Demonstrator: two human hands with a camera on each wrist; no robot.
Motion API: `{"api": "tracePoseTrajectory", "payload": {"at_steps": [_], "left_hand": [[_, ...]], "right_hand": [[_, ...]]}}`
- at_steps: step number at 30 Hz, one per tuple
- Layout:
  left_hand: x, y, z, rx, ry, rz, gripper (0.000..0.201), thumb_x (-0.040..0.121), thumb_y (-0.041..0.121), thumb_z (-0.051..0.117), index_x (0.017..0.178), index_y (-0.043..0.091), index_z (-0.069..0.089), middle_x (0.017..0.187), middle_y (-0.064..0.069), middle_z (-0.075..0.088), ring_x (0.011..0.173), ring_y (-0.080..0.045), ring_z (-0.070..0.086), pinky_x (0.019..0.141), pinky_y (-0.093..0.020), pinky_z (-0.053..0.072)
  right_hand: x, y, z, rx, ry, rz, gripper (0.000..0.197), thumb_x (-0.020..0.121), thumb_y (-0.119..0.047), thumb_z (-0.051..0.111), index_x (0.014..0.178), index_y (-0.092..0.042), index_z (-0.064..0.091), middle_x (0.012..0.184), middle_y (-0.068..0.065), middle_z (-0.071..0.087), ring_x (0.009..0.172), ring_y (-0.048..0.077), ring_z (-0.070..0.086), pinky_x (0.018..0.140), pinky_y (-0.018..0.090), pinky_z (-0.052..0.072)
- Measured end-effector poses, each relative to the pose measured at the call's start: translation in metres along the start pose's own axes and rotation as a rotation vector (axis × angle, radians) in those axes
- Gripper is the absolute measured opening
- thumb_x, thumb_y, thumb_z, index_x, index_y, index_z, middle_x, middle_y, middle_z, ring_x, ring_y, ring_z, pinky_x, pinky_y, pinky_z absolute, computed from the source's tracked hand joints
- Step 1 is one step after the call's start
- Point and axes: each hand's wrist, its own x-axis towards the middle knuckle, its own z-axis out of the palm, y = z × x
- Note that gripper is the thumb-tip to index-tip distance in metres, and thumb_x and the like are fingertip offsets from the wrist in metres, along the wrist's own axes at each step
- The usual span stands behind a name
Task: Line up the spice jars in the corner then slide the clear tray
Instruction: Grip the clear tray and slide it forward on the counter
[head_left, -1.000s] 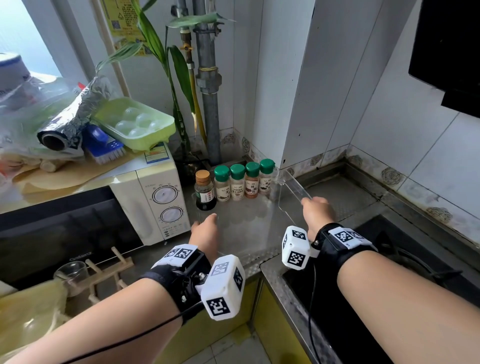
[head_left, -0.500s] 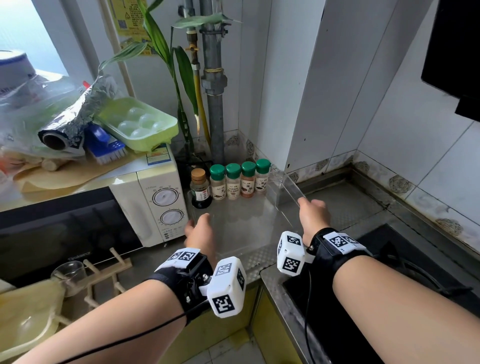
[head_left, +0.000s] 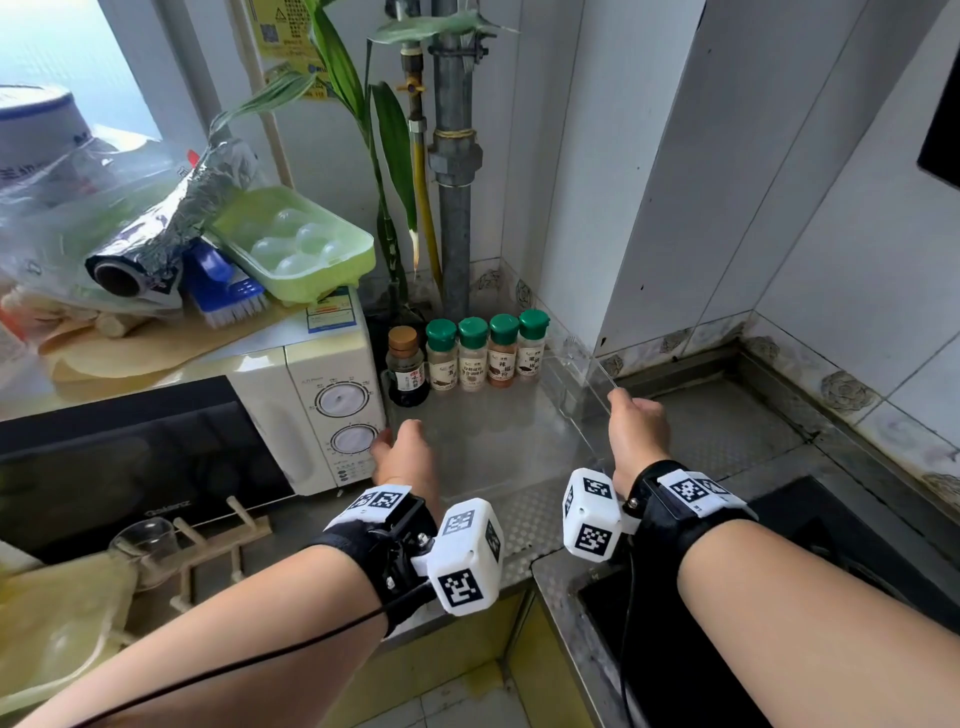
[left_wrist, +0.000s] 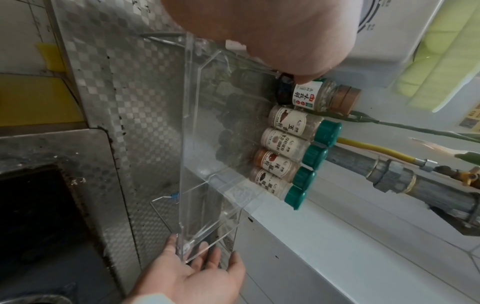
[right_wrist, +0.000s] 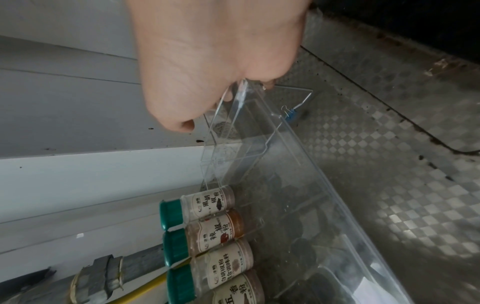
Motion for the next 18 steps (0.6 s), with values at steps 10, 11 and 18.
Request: {"api": "tracePoseTrajectory", "payload": {"at_steps": [10,11,18], "left_hand": [[0.015,0.01,0.011,-0.091,0.061,-0.031,0.06,0.085,0.032,0.053,0.141,0.014,0.043,0.137,-0.016,0.054,0.124,-0.036,0.053,0.107,-0.048,0.042],[0.016,0.011,0.013,-0.097,0.068,-0.042,0.059,0.085,0.032,0.053,0.139,0.012,0.043,0.135,-0.015,0.055,0.123,-0.036,0.054,0.107,-0.048,0.042],[0.029,0.023,0.021,-0.145,0.11,-0.081,0.056,0.073,0.027,0.056,0.125,0.011,0.047,0.126,-0.017,0.06,0.116,-0.037,0.06,0.102,-0.05,0.048]], "right_hand": [[0.011,-0.01,0.017,0.124,-0.03,-0.011,0.034,0.076,-0.026,0.047,0.051,-0.02,0.025,0.052,-0.001,0.027,0.05,0.018,0.024,0.048,0.027,0.018],[0.013,-0.012,0.019,0.125,-0.036,-0.008,0.034,0.077,-0.026,0.047,0.052,-0.02,0.025,0.053,-0.001,0.027,0.049,0.018,0.024,0.047,0.027,0.018],[0.03,-0.022,0.034,0.122,-0.052,-0.036,0.035,0.075,-0.026,0.045,0.051,-0.02,0.021,0.054,0.0,0.023,0.053,0.02,0.02,0.052,0.028,0.015]]}}
